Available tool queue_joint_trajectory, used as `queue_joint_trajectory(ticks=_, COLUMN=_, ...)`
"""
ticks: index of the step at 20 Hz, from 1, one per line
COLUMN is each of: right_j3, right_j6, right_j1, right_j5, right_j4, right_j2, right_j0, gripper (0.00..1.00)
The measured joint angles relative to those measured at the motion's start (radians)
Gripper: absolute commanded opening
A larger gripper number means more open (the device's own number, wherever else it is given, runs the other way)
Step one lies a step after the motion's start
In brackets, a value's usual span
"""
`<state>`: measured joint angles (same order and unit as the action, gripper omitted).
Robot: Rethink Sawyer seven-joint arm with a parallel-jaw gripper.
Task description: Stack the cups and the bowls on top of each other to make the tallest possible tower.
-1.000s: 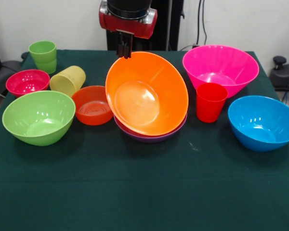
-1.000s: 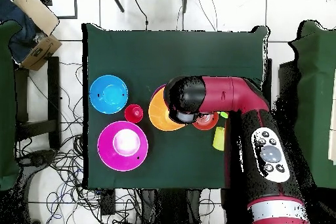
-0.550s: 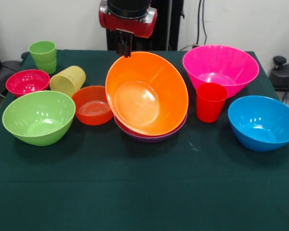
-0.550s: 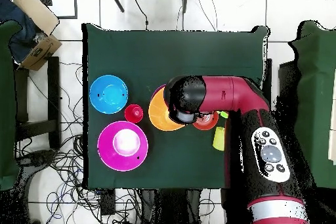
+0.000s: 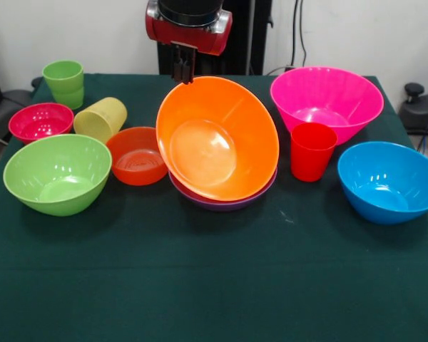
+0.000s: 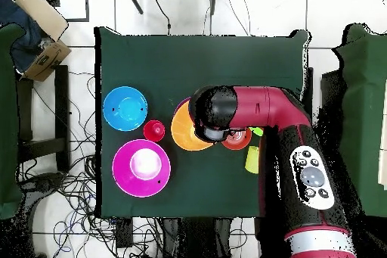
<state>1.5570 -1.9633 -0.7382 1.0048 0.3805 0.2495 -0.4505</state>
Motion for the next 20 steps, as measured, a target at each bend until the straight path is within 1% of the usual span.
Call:
queue_joint_trajectory(ticks=15, right_j3=-0.012, right_j6=0.000, right_j1=0.003, right_j5=0.000, right_j4=-0.001, right_j2=0.000, right_j0=-0.001, gripper=0.00)
queue_joint_trajectory(ticks=20, right_j3=-0.015, right_j6=0.000, right_j1=0.005, right_j5=0.000, right_j4=-0.028, right_j2=0.001, right_j0=-0.009, gripper=0.00)
